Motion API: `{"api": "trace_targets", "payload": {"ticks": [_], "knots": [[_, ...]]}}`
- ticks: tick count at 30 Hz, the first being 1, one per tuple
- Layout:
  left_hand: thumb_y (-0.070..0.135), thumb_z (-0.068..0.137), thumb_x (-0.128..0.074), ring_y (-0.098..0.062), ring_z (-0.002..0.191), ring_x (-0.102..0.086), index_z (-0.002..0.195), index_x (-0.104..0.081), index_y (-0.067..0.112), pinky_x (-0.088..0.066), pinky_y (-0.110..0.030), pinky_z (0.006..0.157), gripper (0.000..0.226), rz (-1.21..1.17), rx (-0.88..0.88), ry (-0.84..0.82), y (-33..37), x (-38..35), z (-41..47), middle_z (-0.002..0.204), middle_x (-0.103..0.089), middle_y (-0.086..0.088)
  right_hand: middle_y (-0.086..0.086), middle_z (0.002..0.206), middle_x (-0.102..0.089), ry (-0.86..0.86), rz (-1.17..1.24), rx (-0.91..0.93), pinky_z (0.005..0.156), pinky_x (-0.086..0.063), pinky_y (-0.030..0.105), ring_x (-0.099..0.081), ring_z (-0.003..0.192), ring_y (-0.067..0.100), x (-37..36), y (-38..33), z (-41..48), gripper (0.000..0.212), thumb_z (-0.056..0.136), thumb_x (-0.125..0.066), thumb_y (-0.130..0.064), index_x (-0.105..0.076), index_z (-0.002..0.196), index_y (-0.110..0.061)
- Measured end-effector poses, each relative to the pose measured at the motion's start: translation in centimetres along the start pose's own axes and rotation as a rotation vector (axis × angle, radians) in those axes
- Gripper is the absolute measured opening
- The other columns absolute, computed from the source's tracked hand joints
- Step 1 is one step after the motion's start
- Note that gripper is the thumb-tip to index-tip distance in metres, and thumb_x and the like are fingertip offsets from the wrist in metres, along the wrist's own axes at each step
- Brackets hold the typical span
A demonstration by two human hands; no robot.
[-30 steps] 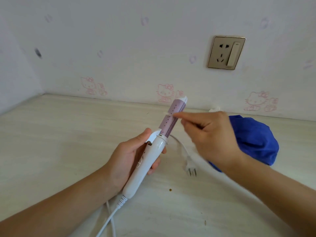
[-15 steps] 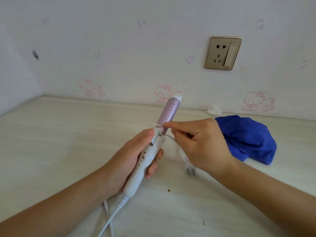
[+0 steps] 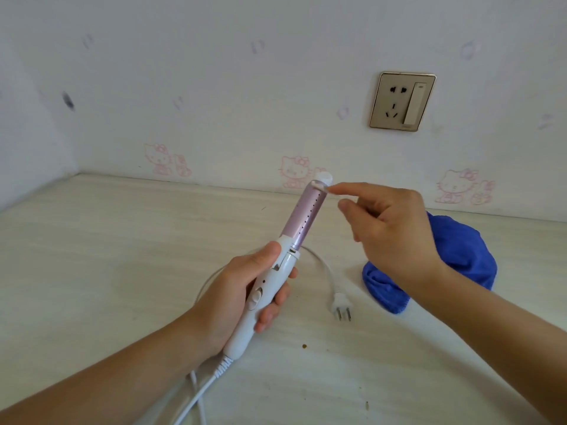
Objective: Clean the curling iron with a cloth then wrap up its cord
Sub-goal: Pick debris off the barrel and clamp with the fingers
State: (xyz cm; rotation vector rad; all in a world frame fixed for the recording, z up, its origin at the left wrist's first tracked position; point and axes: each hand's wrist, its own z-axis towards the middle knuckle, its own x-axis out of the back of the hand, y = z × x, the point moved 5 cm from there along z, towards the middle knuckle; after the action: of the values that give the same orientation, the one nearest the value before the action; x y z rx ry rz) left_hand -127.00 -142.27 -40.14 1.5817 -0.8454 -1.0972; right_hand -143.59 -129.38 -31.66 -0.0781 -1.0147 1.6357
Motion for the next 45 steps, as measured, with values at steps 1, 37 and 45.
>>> {"api": "trace_targets", "payload": {"ticks": [1,37,45], "knots": [[0.061,0.081,-0.064,-0.017,0.042,-0.043,0.103,-0.068,-0.003,-0.034,-0.025,0.041,0.068,0.017,-0.019,-0.003,0.1,0.0,0.0,0.07,-0.055,-0.011,0.018,0.054,-0.057,0.008,-0.006,-0.012,0.05,-0.05,0.043,-0.052,0.051,0.04,0.3,0.1,0.1,0.028,0.099,-0.063,-0.009,-0.077,0.113,-0.028],[0.051,0.081,-0.067,-0.019,0.046,-0.043,0.109,-0.053,-0.011,-0.037,-0.025,0.044,0.069,0.152,-0.15,0.026,0.6,-0.5,-0.3,0.074,-0.054,-0.011,0.011,0.051,-0.055,-0.159,0.168,-0.087,0.046,-0.04,0.04,-0.048,0.049,0.036,-3.2,0.8,-2.9,0.025,0.093,-0.07,-0.004,-0.072,0.084,-0.027],[0.04,0.091,-0.061,-0.018,0.045,-0.043,0.11,-0.054,-0.01,-0.036,-0.026,0.044,0.054,0.177,-0.151,0.044,0.9,-0.8,-0.4,0.073,-0.053,-0.01,0.007,0.051,-0.056,-0.169,0.098,-0.042,0.045,-0.038,0.033,-0.047,0.046,0.027,-3.4,0.5,-2.9,0.027,0.093,-0.071,-0.005,-0.071,0.082,-0.03]]}}
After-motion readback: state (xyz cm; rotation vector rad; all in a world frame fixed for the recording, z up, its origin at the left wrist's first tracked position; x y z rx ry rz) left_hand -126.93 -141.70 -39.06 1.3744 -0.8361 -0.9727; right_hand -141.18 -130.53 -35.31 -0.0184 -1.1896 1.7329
